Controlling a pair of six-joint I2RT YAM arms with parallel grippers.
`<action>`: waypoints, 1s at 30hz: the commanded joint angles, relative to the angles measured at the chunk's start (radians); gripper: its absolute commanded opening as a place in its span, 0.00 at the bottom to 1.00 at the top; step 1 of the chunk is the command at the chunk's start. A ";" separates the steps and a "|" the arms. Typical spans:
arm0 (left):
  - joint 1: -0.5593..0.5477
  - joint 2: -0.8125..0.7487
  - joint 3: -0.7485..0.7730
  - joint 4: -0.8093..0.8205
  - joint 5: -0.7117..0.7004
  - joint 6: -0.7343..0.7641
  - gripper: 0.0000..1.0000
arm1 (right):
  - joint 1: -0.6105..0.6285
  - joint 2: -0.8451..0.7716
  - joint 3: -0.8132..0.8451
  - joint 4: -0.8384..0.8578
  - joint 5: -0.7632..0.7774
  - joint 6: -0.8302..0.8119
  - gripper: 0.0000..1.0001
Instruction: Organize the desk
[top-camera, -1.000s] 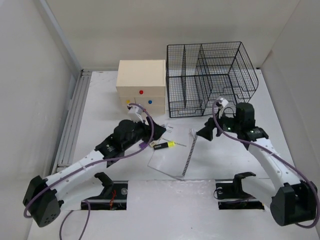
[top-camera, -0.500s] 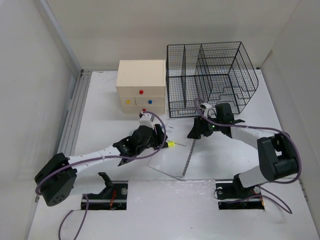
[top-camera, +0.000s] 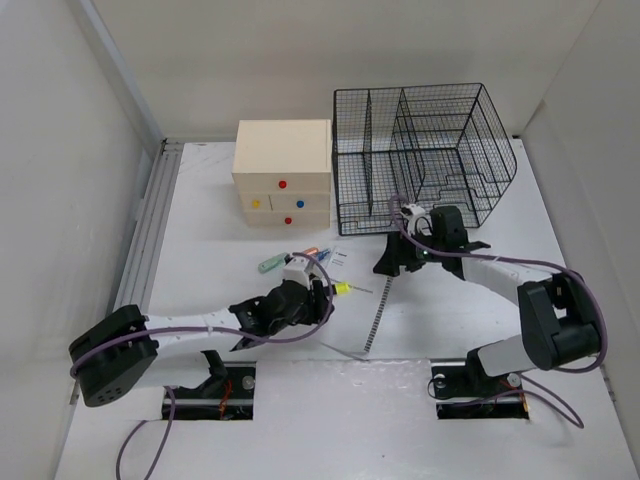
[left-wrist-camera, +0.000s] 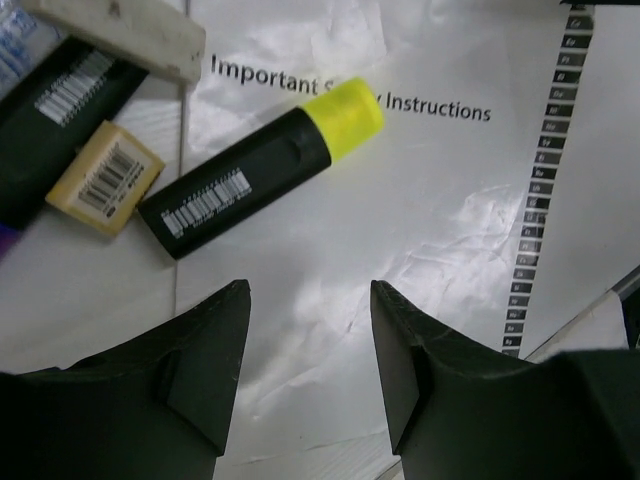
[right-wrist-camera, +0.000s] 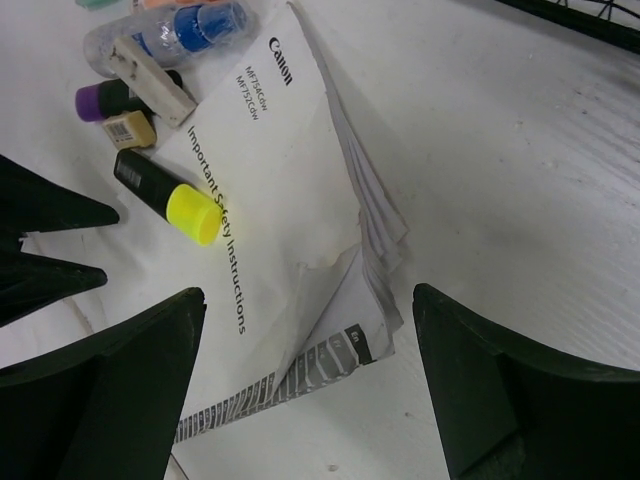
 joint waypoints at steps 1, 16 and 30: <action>-0.024 -0.032 -0.042 0.061 0.002 -0.054 0.48 | 0.015 0.009 -0.007 0.045 -0.007 0.010 0.90; -0.073 0.258 0.029 0.056 -0.042 -0.102 0.43 | 0.107 0.135 0.003 0.045 -0.059 -0.008 0.88; -0.092 0.357 0.063 0.110 0.030 -0.122 0.46 | 0.131 -0.055 0.003 0.045 -0.065 -0.062 0.00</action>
